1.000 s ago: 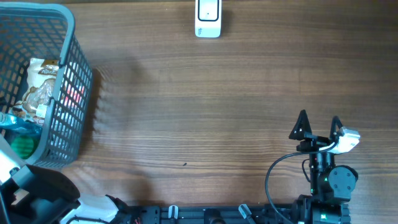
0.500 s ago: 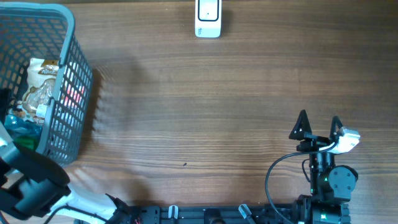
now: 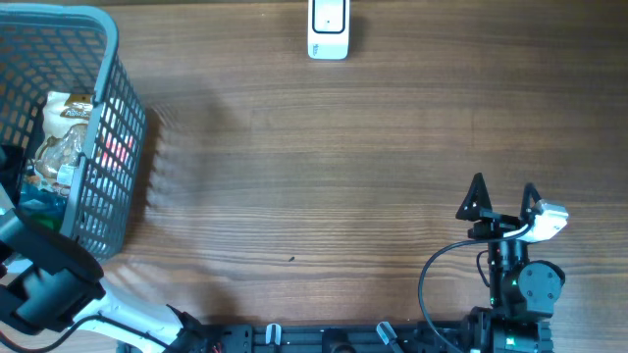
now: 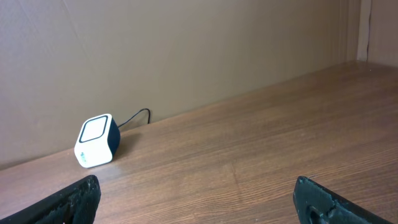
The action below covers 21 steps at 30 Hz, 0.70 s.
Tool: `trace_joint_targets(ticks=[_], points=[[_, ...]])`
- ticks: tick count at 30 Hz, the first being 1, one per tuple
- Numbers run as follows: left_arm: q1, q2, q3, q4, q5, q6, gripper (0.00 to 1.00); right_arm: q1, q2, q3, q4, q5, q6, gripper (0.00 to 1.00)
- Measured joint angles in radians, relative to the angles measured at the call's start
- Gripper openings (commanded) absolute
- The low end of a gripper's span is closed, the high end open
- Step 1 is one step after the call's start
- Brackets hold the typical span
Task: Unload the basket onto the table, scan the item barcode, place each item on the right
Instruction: 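Reach the left gripper into the basket and grasp the blue-green bottle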
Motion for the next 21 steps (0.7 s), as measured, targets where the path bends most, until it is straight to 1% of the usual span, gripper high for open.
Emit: trace_joint_targets(ticks=[1, 2, 3, 8, 9, 10, 15, 21], points=[[0.000, 0.000, 0.000, -0.001, 0.001, 0.001, 0.25, 0.000, 0.000, 0.000, 0.000, 0.000, 0.000, 1.00], [0.000, 0.000, 0.000, -0.002, 0.002, 0.000, 0.23, 0.000, 0.000, 0.000, 0.000, 0.000, 0.000, 1.00], [0.000, 0.000, 0.000, -0.002, 0.004, 0.001, 0.20, 0.000, 0.000, 0.000, 0.000, 0.000, 0.000, 1.00], [0.000, 0.000, 0.001, -0.005, 0.003, 0.000, 0.15, 0.000, 0.000, 0.000, 0.000, 0.000, 0.000, 1.00], [0.000, 0.000, 0.001, -0.005, 0.003, 0.000, 0.11, 0.000, 0.000, 0.000, 0.000, 0.000, 0.000, 1.00], [0.000, 0.000, 0.001, -0.005, 0.003, 0.000, 0.09, 0.000, 0.000, 0.000, 0.000, 0.000, 0.000, 1.00], [0.000, -0.003, 0.001, -0.010, 0.014, 0.000, 0.14, 0.000, 0.000, 0.000, 0.000, 0.000, 0.000, 1.00], [0.000, -0.026, -0.009, -0.025, 0.047, 0.000, 0.14, 0.000, 0.000, 0.000, 0.000, 0.000, 0.000, 1.00]])
